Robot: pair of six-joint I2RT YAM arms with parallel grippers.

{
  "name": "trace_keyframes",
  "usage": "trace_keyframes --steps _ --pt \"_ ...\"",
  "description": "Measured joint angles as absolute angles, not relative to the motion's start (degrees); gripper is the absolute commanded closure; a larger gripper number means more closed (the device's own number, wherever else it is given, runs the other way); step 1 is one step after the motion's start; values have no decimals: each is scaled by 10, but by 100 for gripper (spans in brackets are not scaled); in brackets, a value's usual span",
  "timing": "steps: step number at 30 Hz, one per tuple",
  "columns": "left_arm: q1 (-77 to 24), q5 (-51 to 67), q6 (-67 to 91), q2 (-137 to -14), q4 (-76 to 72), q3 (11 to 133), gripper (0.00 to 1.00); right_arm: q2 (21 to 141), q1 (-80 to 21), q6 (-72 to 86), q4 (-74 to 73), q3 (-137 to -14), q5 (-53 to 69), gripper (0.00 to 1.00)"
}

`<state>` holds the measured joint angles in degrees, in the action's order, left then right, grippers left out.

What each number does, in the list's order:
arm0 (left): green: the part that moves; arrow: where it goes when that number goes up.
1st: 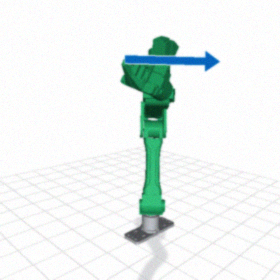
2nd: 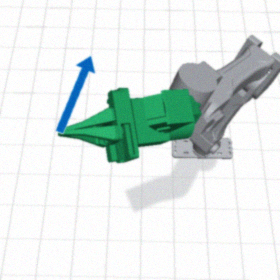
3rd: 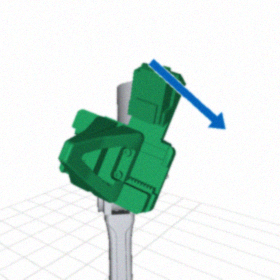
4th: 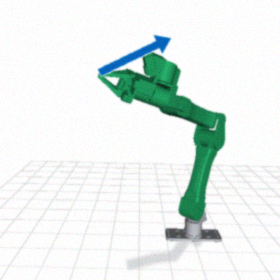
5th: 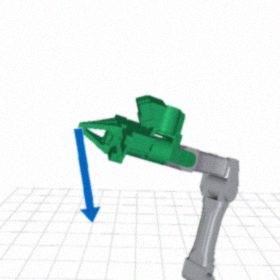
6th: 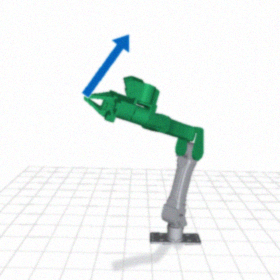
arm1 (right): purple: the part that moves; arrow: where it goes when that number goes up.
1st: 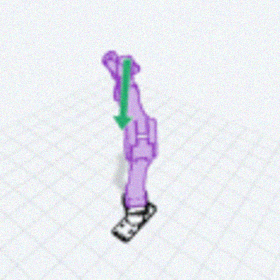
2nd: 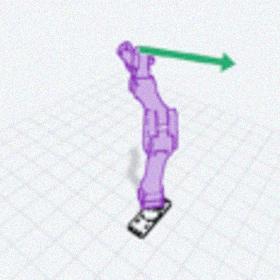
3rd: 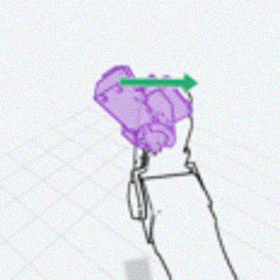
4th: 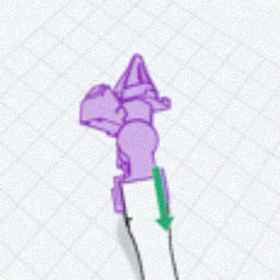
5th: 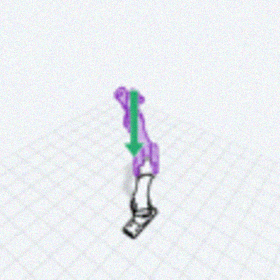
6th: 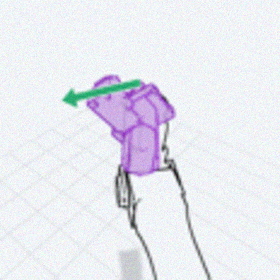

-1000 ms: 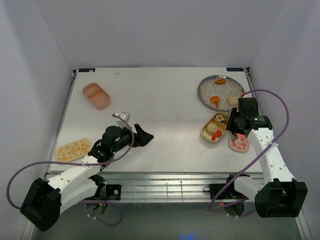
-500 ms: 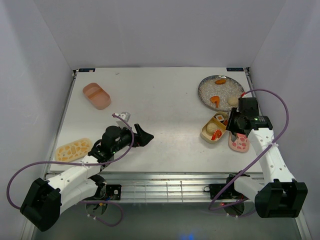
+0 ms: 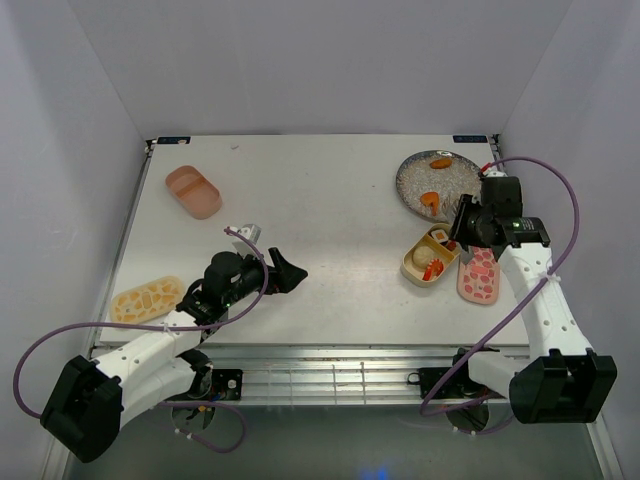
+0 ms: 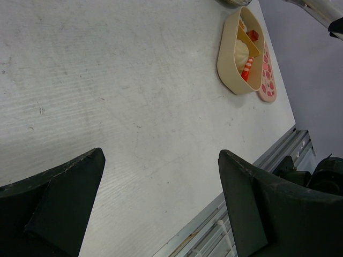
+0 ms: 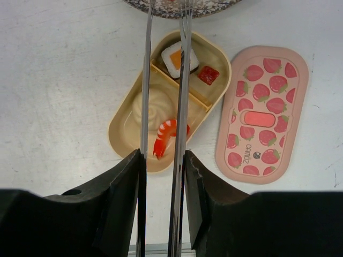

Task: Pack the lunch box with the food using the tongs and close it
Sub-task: Place the clamp at the center of the board.

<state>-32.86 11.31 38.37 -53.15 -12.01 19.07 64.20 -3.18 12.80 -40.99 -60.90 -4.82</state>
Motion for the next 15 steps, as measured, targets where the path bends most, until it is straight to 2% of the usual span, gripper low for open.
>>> trace_keyframes --steps 15 --pt "-329 78 370 -579 -120 191 2 741 -33 115 -338 -667 -13 58"
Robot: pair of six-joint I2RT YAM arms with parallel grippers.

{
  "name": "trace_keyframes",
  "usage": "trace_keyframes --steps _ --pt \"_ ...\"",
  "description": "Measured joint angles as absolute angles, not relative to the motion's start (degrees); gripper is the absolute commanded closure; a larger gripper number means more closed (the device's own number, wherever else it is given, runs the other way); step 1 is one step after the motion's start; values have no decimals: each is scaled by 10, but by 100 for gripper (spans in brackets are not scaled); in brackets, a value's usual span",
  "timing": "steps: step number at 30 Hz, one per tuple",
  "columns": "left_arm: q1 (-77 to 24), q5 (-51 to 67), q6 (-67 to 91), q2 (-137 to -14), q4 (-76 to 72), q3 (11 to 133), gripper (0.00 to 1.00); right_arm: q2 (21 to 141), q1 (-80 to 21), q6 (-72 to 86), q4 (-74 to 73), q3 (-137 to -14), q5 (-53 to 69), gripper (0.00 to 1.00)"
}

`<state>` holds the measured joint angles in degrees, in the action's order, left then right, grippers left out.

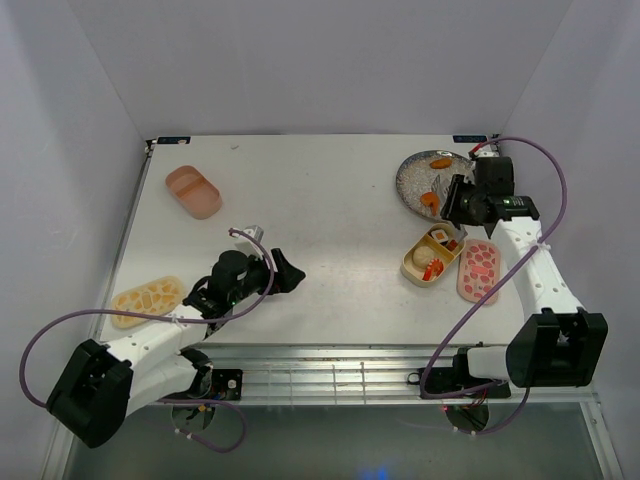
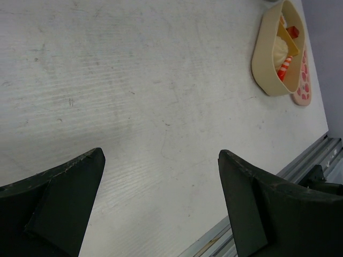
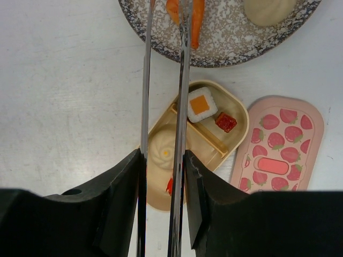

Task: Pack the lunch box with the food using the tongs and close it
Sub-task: Place the clamp at the center of the board.

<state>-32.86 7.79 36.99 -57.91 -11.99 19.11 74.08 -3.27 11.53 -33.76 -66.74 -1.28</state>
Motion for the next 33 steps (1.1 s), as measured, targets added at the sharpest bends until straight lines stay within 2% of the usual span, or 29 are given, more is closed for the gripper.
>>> trace_keyframes --steps 9,18,27,33 --pt "-329 52 369 -611 -113 207 2 761 -36 113 -305 -667 -2 58" --pt "-329 23 371 -620 -65 284 2 741 -67 103 -262 -612 30 58" --pt "-329 21 382 -625 -29 352 2 739 -88 101 -247 -606 36 59" --pt "-329 21 384 -615 -5 377 2 747 -137 101 -239 -609 16 59"
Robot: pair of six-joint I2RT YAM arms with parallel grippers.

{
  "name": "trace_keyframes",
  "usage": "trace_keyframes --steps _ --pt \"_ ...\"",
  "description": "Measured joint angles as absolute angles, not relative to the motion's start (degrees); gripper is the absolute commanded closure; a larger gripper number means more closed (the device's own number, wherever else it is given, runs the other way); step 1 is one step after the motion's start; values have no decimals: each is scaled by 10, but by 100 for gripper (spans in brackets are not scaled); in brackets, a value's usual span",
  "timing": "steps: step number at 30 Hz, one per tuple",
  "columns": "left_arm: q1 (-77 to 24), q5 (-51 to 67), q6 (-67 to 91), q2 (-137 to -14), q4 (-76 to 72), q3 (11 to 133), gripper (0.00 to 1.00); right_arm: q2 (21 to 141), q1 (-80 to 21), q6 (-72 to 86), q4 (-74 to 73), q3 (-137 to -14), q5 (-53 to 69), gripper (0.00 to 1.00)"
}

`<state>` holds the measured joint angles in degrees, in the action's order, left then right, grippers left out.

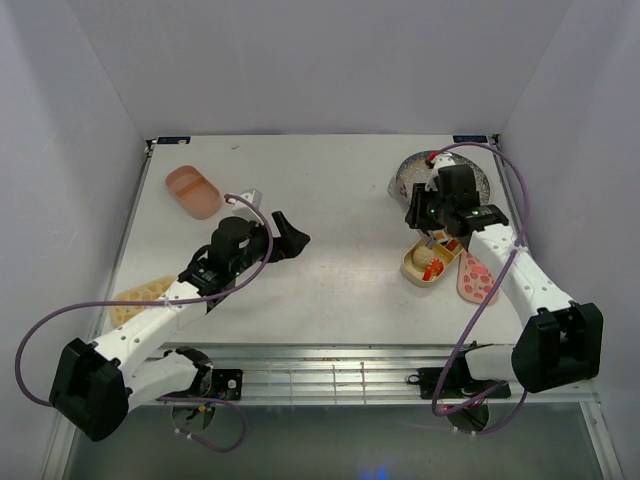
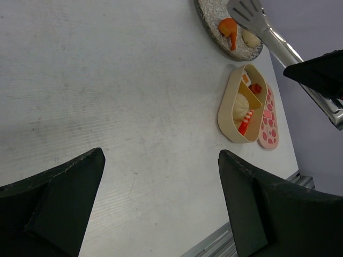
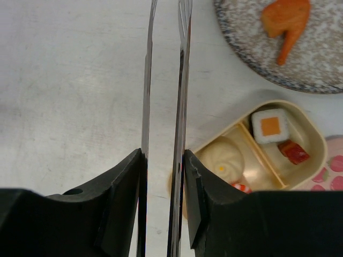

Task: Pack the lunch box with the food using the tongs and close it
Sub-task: Place the clamp at the center of the board.

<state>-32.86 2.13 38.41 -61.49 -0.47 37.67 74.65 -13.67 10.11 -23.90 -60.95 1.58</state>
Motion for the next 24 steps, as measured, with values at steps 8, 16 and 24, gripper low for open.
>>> trace_keyframes --steps 8,16,24 --pt "-329 24 384 -567 35 381 2 748 -225 115 -238 -611 -22 59" --pt "-329 -15 383 -519 153 455 2 777 -349 149 -221 -611 -82 59" --pt "-329 -104 364 -424 255 555 2 878 -458 200 -219 -618 -158 59"
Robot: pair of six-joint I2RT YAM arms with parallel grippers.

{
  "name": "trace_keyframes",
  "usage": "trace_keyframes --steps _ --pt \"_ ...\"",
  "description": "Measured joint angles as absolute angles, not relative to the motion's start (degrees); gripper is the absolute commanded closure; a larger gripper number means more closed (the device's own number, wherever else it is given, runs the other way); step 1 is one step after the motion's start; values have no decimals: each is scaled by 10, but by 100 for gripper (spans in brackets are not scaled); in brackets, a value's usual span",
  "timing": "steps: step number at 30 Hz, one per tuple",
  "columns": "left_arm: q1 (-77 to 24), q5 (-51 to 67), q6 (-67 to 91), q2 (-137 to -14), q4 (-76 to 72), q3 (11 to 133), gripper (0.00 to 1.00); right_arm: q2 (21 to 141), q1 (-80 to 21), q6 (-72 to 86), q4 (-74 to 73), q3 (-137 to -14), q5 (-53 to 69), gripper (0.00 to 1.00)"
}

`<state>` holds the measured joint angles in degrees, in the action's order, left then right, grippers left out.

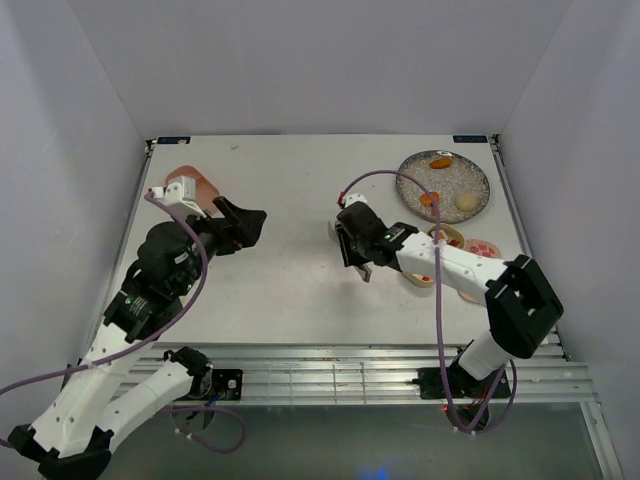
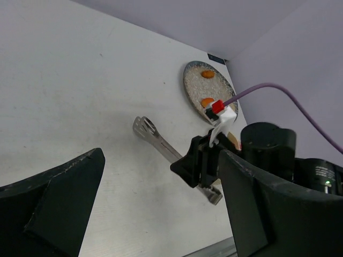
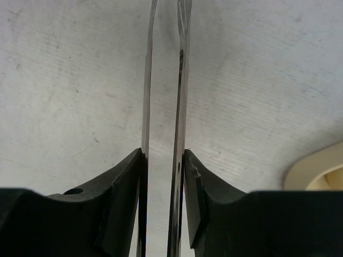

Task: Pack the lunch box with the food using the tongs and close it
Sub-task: Place the clamp at the center of the board.

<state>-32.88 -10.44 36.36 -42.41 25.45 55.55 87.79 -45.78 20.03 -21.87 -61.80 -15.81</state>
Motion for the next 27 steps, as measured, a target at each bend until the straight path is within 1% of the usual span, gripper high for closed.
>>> trace_keyframes --steps 8,15,23,27 --pt "-329 -147 360 -387 308 564 2 978 -540 235 -213 -663 -235 59" --pt "-329 -161 359 -388 328 564 2 1024 -595 257 -219 -683 -267 55" --pt "-329 -174 354 -389 331 564 2 1073 -628 294 -239 -713 -281 53" --pt "-329 -179 353 -391 331 564 2 1085 -637 309 -241 -720 -284 50"
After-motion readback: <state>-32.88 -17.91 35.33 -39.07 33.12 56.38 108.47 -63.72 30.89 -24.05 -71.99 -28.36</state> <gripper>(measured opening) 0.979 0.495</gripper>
